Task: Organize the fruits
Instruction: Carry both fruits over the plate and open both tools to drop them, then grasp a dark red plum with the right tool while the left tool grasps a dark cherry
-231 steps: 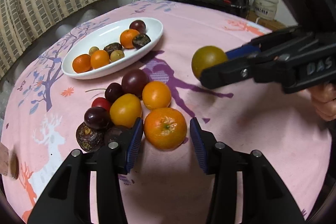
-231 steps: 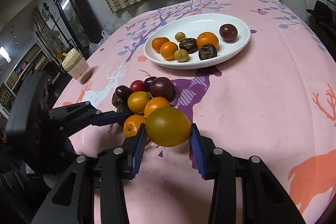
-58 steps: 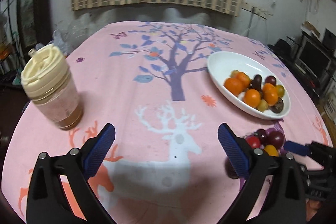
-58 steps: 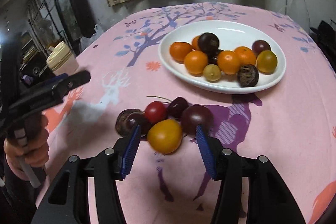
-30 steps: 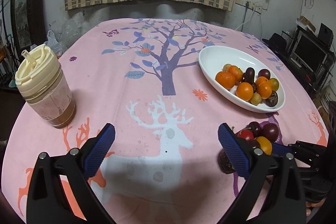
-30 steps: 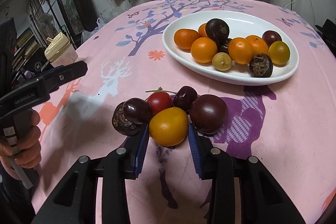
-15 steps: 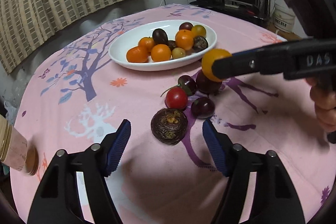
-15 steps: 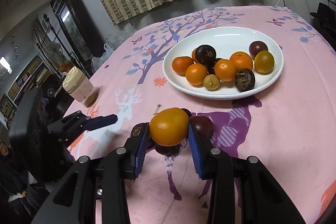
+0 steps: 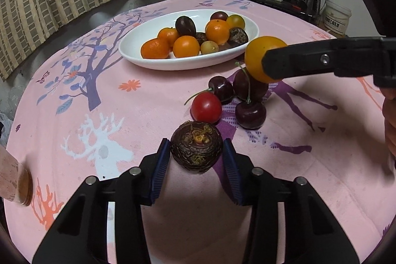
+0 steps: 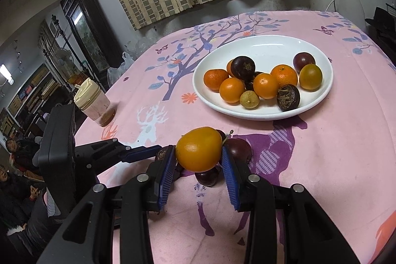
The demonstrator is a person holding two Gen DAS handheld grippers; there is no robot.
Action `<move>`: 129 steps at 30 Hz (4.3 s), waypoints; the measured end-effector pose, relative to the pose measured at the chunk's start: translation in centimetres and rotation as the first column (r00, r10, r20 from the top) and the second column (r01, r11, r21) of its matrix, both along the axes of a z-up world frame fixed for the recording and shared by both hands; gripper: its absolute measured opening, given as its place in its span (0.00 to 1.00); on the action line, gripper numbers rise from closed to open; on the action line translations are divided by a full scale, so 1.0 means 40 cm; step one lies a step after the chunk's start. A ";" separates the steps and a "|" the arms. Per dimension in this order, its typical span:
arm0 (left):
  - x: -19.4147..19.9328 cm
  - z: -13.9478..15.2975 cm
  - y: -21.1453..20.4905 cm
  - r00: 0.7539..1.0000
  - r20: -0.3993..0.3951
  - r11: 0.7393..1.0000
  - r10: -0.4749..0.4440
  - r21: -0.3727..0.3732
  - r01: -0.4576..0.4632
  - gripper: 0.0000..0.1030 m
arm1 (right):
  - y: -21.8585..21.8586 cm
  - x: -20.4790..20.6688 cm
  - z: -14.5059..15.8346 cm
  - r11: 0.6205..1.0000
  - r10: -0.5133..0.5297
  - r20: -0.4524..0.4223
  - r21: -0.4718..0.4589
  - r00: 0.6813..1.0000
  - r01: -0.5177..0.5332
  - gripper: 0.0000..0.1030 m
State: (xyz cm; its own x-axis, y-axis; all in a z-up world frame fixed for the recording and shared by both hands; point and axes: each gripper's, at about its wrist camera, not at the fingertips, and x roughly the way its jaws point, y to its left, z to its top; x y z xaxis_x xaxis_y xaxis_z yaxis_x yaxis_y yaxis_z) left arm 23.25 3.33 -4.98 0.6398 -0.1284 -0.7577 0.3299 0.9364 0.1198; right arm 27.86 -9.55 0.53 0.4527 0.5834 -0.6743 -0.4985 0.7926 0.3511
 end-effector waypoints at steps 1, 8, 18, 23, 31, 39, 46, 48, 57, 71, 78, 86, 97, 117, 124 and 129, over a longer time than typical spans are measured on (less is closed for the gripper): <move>0.000 0.000 -0.001 1.000 0.001 1.000 0.001 0.004 -0.001 0.42 | 0.000 0.001 -0.002 1.000 -0.001 -0.003 -0.001 1.000 0.001 0.37; -0.017 0.028 0.004 1.000 0.004 0.998 0.014 -0.062 -0.014 0.42 | -0.002 -0.001 -0.006 1.000 -0.002 -0.003 -0.004 1.000 0.002 0.37; 0.126 0.194 0.027 0.980 0.121 0.957 0.156 -0.262 -0.120 0.41 | -0.021 0.096 0.032 0.984 -0.163 0.185 -0.038 0.969 0.173 0.37; 0.302 0.199 0.016 0.972 0.099 0.947 0.213 -0.267 -0.180 0.41 | -0.055 0.219 0.031 0.966 -0.250 0.204 -0.015 0.946 0.259 0.37; 0.462 0.116 0.056 0.952 -0.015 0.918 0.306 -0.260 -0.299 0.45 | -0.068 0.311 -0.006 0.971 -0.235 0.177 -0.012 0.956 0.240 0.44; 0.349 0.157 0.085 0.913 0.041 0.888 0.405 -0.256 -0.382 0.83 | -0.044 0.232 0.031 0.983 -0.171 0.211 -0.030 0.963 0.181 0.54; 0.116 0.173 0.134 0.866 0.056 0.835 0.496 -0.304 -0.458 0.94 | -0.014 0.143 0.011 0.987 -0.092 0.146 -0.119 0.985 0.109 0.54; 0.059 0.153 0.145 0.851 0.069 0.820 0.520 -0.319 -0.475 0.95 | -0.014 0.122 -0.008 0.986 -0.070 0.115 -0.140 0.991 0.086 0.54; 0.014 0.103 0.155 0.851 -0.020 0.812 0.524 -0.288 -0.507 0.95 | -0.003 0.072 -0.052 0.979 -0.024 0.046 -0.199 0.999 0.033 0.55; 0.012 0.105 0.128 0.868 -0.020 0.836 0.497 -0.259 -0.484 0.95 | 0.018 0.071 -0.088 0.971 0.048 -0.012 -0.235 0.999 -0.050 0.49; 0.012 0.104 0.118 0.873 -0.017 0.845 0.488 -0.243 -0.477 0.95 | 0.037 0.072 -0.100 0.966 0.068 0.000 -0.250 0.998 -0.066 0.47; 0.012 0.104 0.117 0.872 -0.017 0.844 0.490 -0.240 -0.479 0.95 | 0.045 0.072 -0.105 0.961 0.073 0.010 -0.268 0.997 -0.068 0.45; 0.010 0.100 0.087 0.914 -0.030 0.882 0.404 -0.252 -0.398 0.95 | -0.028 0.103 -0.066 0.987 -0.022 0.003 -0.156 1.000 0.022 0.38; 0.053 -0.005 -0.156 0.992 -0.088 0.987 0.094 -0.121 -0.105 0.42 | -0.067 0.108 -0.016 0.992 -0.093 0.020 -0.086 0.995 0.095 0.38; 0.070 -0.013 -0.153 0.989 -0.088 0.986 0.118 -0.106 -0.127 0.41 | -0.065 0.103 -0.013 0.992 -0.090 0.025 -0.088 0.996 0.092 0.38; 0.066 -0.013 -0.157 0.990 -0.079 0.987 0.113 -0.101 -0.121 0.30 | -0.066 0.105 -0.015 0.991 -0.095 0.021 -0.096 0.995 0.097 0.38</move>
